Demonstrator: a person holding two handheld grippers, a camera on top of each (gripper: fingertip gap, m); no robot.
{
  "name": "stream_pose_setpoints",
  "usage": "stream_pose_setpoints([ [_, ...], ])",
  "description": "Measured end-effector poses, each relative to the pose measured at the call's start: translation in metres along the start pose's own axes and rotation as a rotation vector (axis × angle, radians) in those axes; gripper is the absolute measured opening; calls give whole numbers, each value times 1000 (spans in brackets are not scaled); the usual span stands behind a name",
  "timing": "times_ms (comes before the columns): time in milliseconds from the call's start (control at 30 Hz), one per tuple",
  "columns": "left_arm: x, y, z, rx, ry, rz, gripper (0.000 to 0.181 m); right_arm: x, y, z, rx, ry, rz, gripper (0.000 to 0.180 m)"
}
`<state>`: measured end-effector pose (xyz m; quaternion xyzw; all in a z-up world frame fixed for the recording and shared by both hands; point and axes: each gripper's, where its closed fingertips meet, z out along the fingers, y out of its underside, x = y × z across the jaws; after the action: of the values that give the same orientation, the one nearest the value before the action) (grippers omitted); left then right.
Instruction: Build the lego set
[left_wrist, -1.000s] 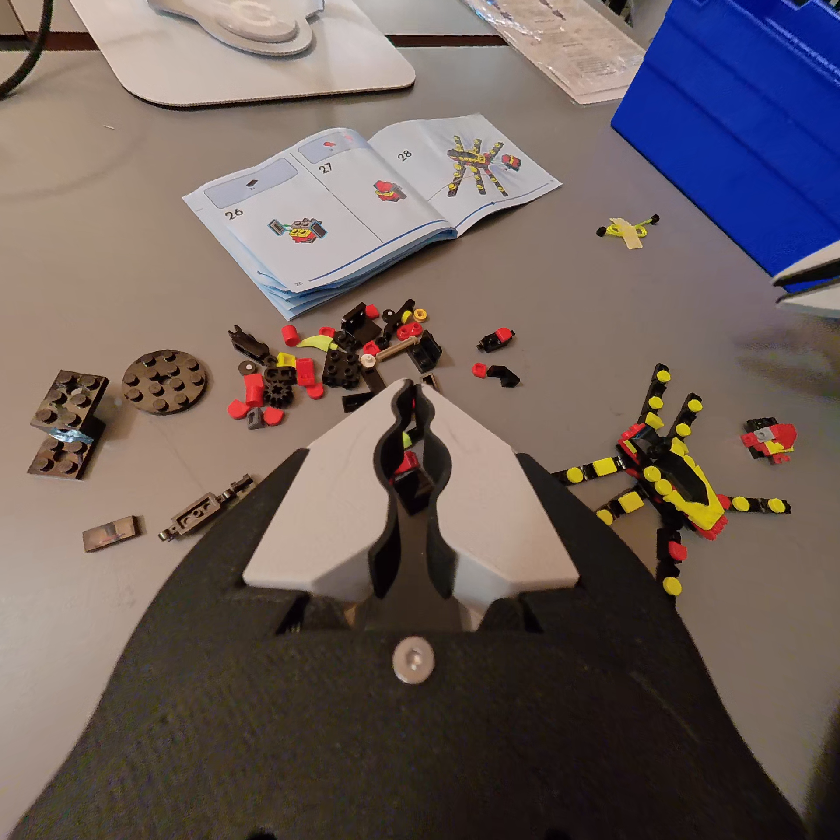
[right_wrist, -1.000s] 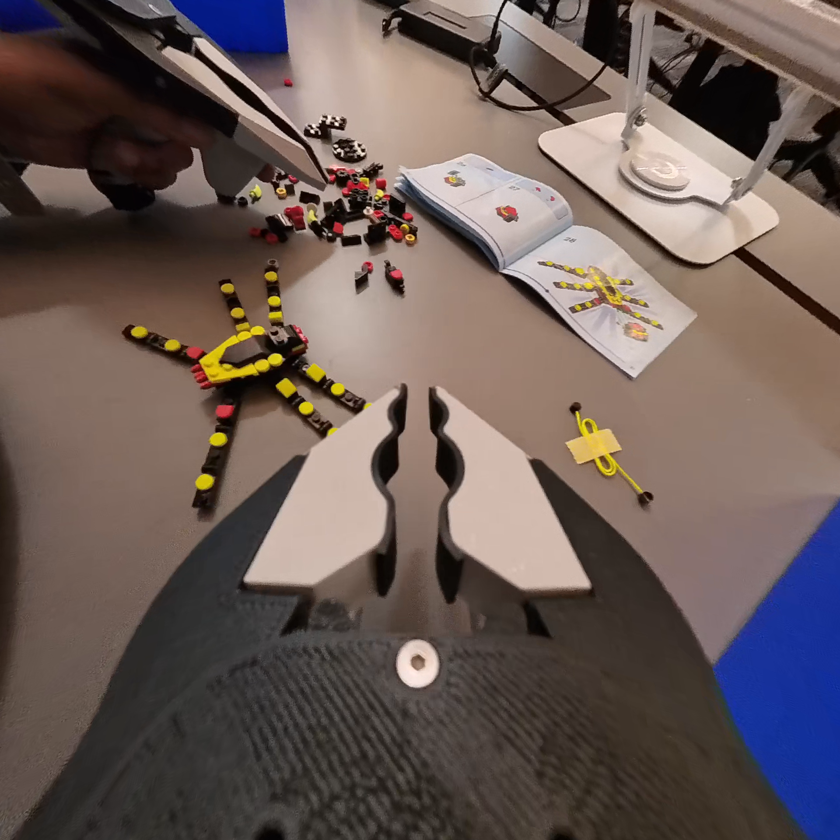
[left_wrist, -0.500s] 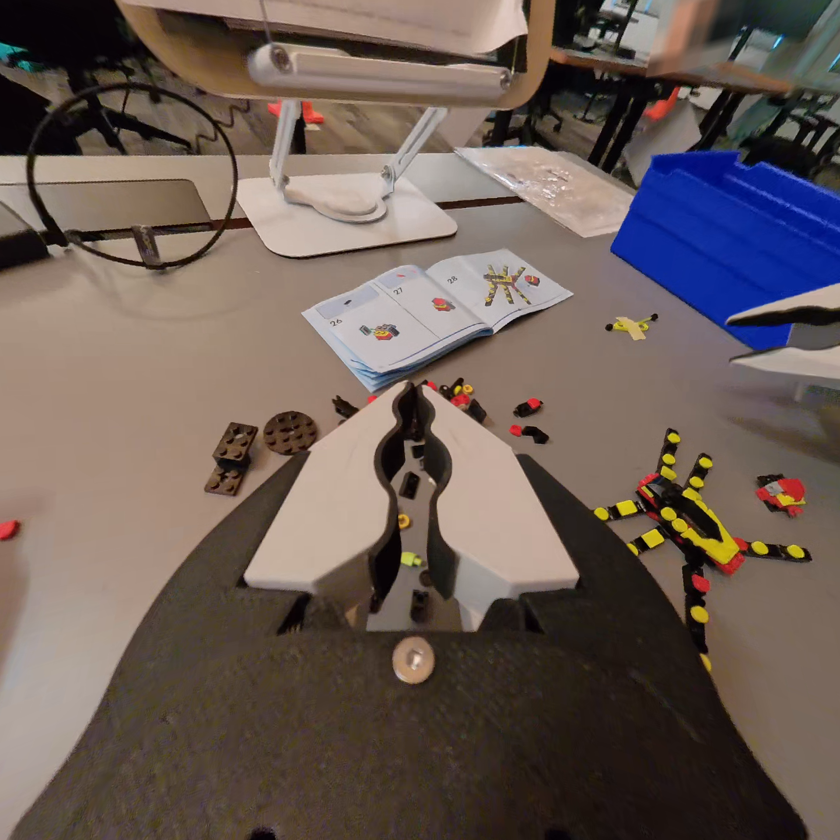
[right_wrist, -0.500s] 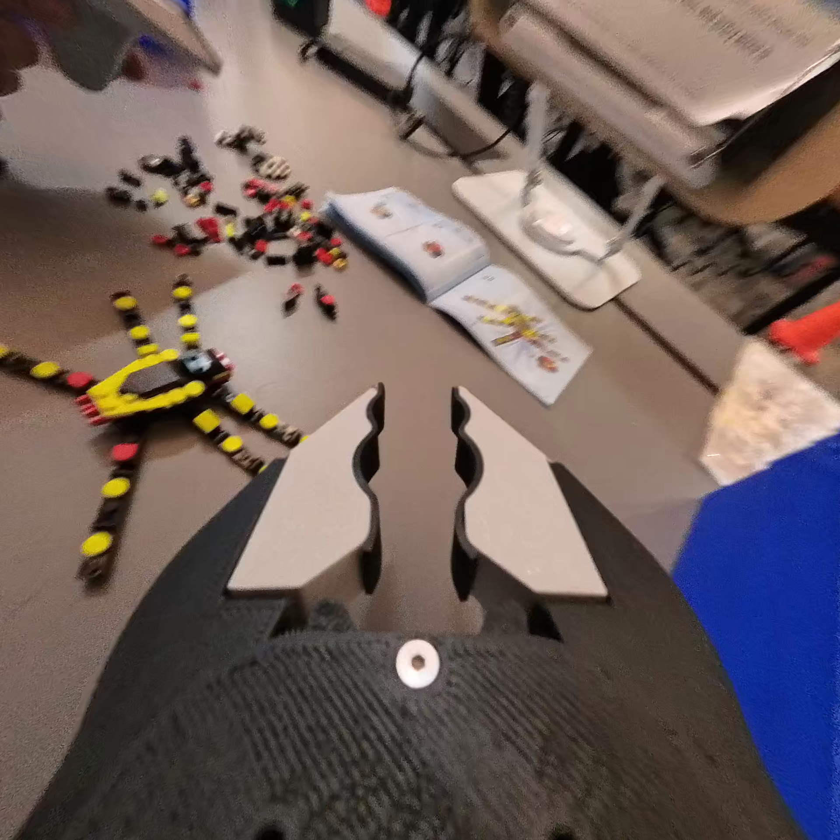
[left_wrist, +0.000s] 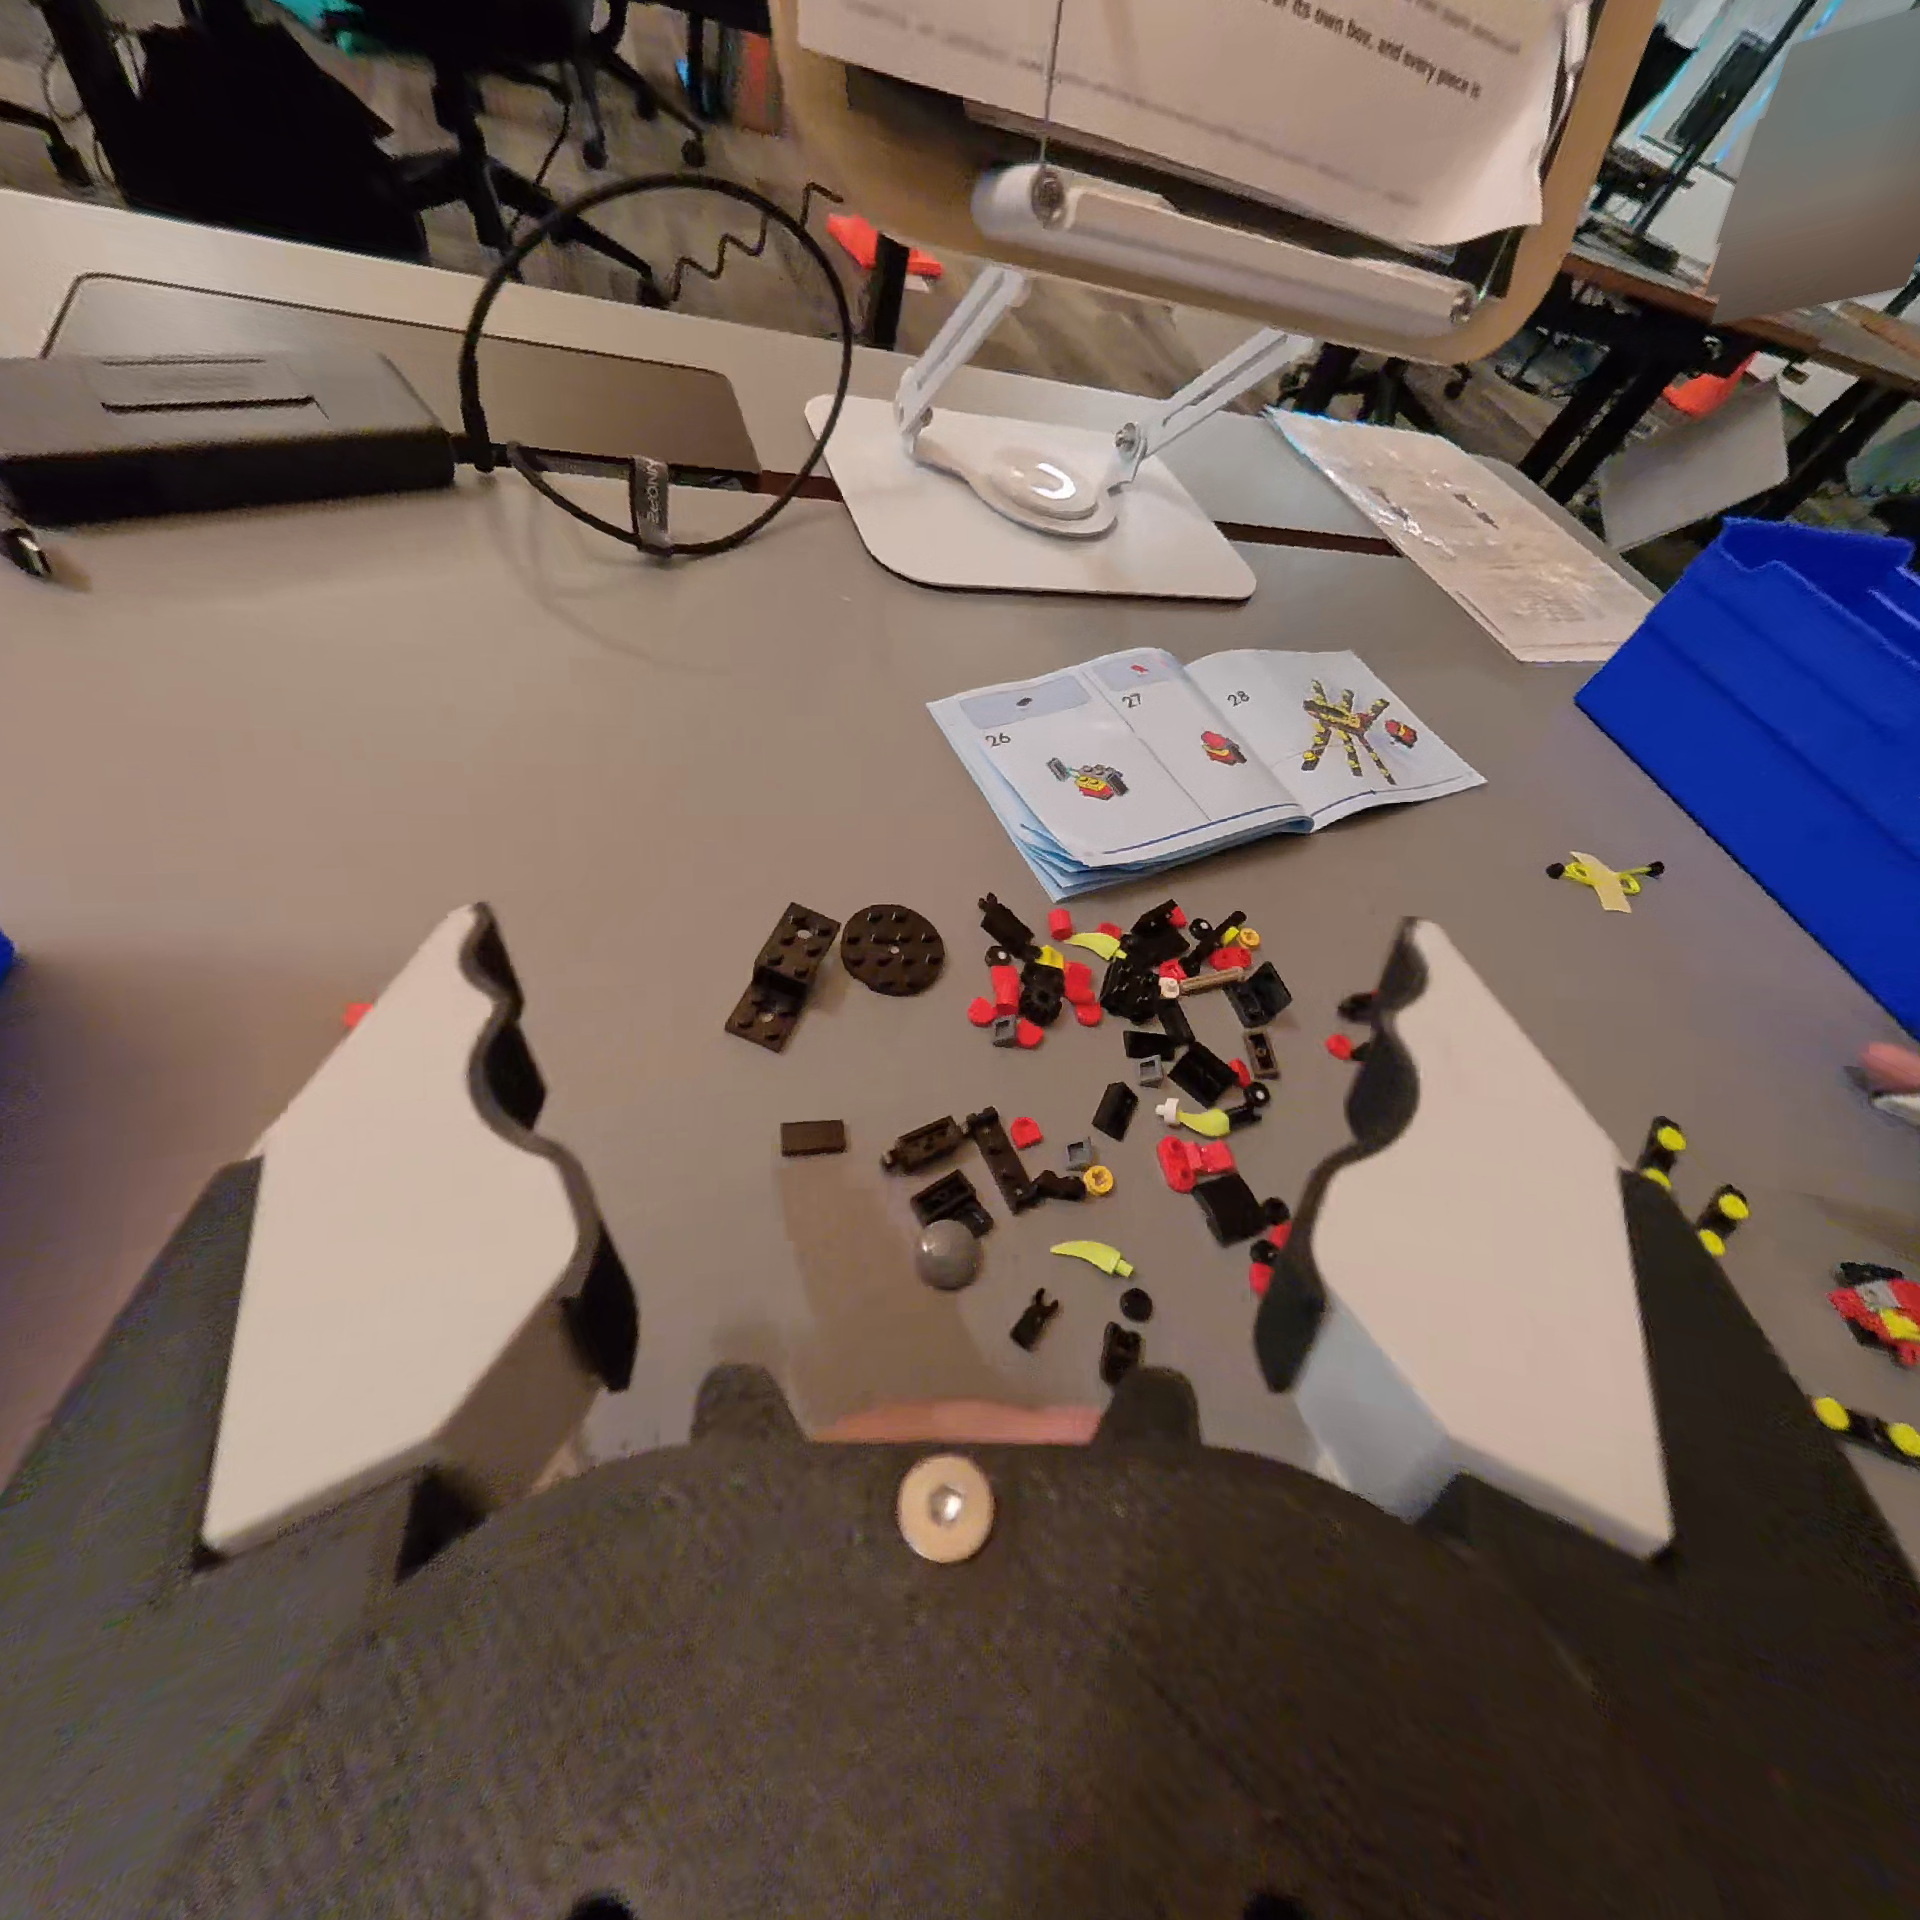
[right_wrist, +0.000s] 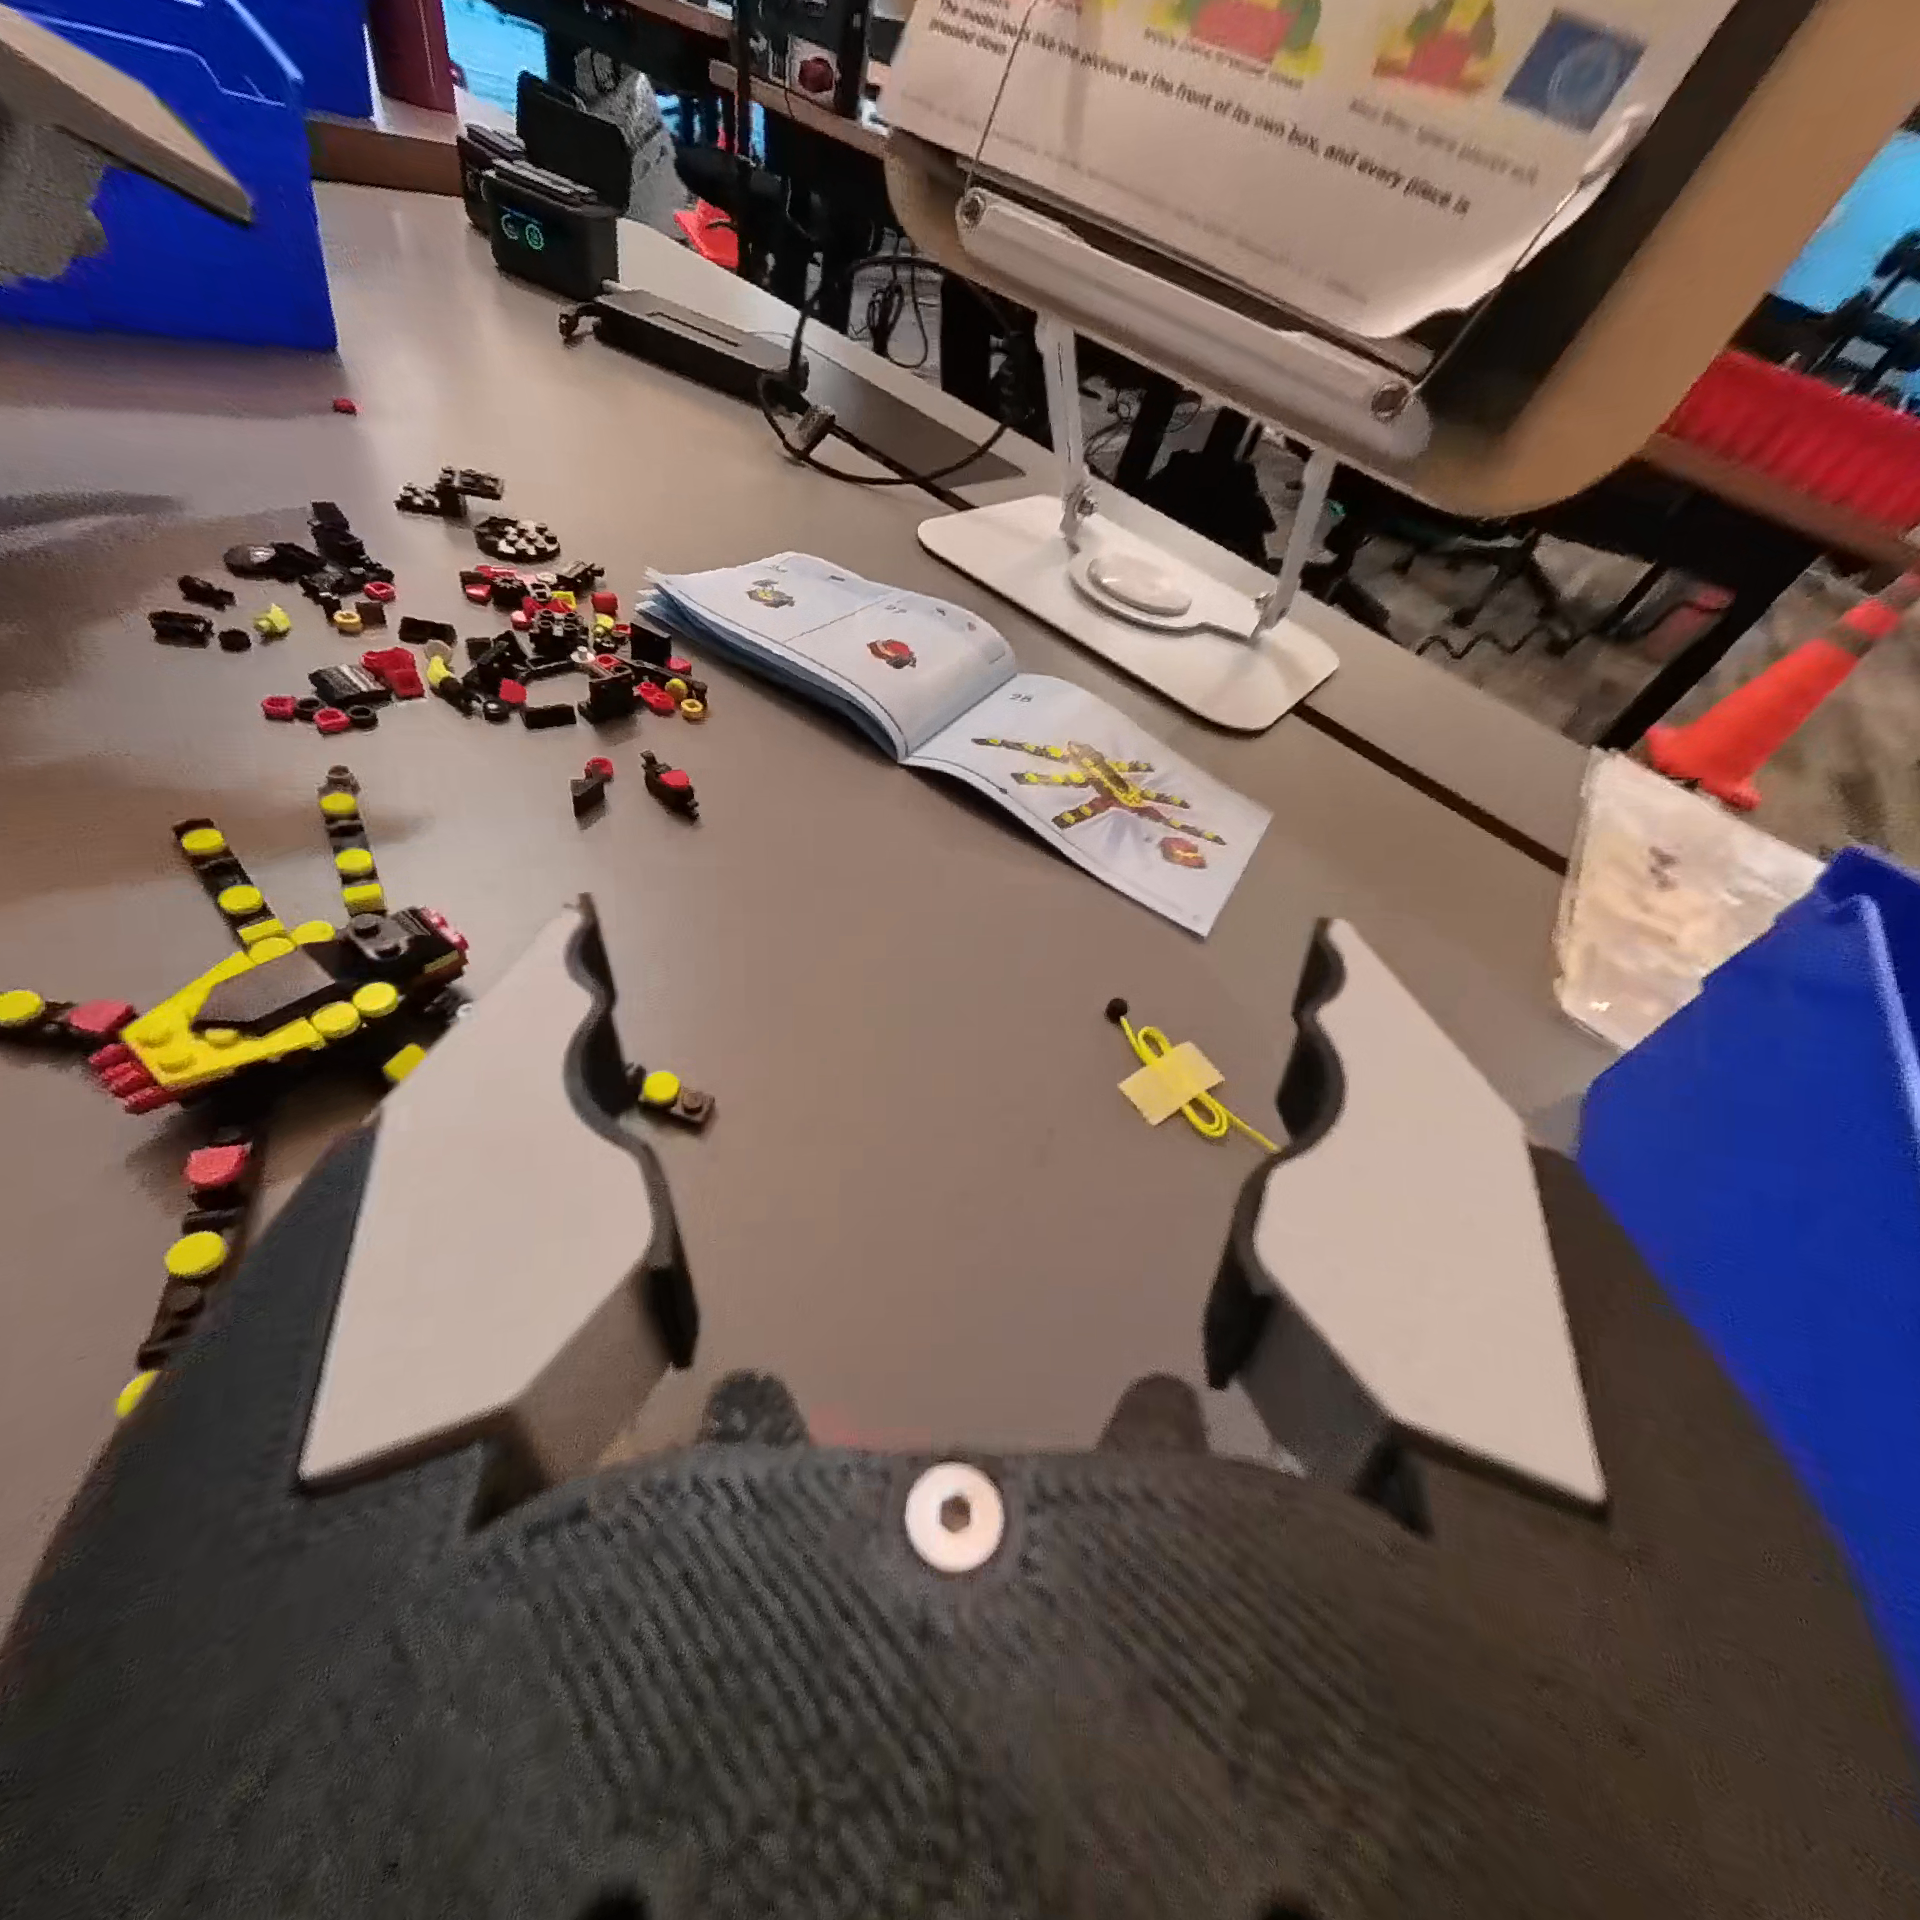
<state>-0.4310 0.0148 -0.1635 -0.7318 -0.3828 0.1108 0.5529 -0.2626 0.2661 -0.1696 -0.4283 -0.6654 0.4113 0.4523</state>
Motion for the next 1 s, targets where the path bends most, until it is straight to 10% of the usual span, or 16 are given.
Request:
stream_pose_setpoints([
  [100, 2, 9, -2, -45, 33, 51, 145, -1, 2, 0, 2, -24, 11, 124],
  [300, 3, 22, -1, -84, 10, 227, 0, -8, -1, -1, 44, -73, -53, 26],
  [533, 21, 38, 6, -158, 52, 240, 0, -6, 4, 1, 45, -129, 16, 0],
  [1000, -6, 44, 16, -146, -17, 208, 1, -8, 10, 6, -4, -213, 108, 5],
])
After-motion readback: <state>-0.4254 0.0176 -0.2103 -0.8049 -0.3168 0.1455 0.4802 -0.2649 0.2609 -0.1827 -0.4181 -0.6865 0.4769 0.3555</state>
